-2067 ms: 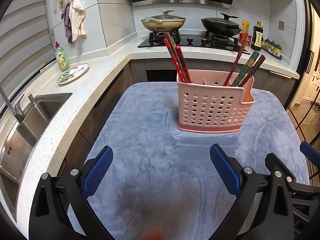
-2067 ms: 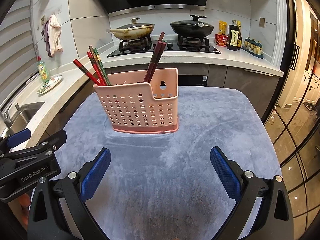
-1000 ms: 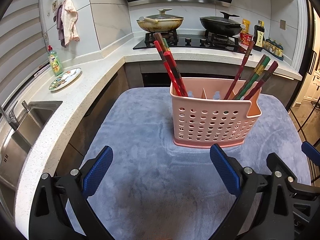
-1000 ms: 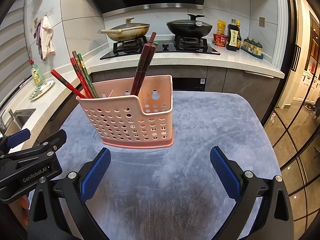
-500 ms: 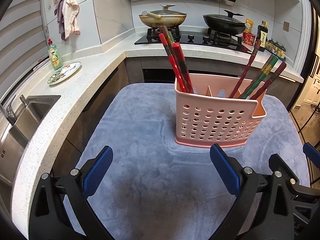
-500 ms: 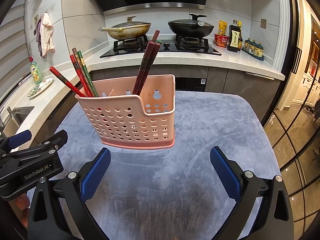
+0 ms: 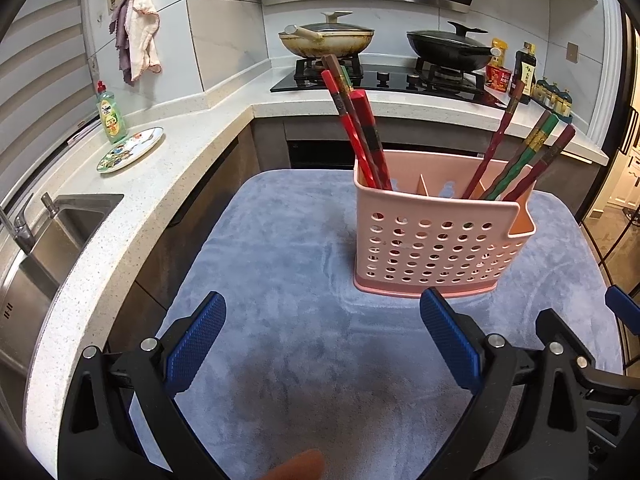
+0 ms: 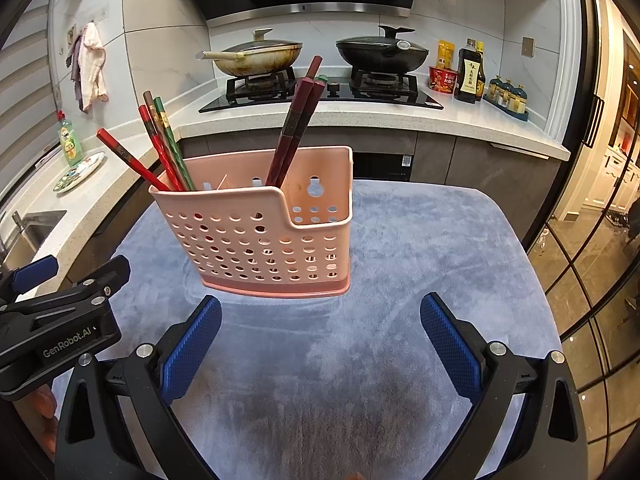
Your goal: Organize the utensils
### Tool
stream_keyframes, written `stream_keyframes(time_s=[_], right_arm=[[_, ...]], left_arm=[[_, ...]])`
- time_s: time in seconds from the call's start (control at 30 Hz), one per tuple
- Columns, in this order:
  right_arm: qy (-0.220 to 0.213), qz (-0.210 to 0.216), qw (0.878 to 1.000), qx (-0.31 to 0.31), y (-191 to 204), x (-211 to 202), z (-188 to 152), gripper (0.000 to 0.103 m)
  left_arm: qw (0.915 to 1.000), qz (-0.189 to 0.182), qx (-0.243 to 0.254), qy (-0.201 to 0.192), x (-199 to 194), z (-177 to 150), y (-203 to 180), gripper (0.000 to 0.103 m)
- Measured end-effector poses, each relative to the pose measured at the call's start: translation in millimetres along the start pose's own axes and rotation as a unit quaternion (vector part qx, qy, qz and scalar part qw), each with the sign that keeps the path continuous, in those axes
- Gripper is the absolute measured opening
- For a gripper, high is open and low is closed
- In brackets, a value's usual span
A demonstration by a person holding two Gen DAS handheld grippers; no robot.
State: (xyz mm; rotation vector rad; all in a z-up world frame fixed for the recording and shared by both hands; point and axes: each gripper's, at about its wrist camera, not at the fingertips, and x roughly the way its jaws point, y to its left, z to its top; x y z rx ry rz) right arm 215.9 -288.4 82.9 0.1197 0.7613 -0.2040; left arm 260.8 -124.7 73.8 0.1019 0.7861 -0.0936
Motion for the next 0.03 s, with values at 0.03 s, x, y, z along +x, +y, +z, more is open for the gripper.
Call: stream_keyframes(time_s=[0.03], right_arm=[[0.000, 0.000, 1.000, 0.000, 0.5, 0.3, 0.1, 0.096]], left_arm=[[1.0000, 0.001, 0.000, -0.001, -0.3, 0.0, 0.7, 0.093]])
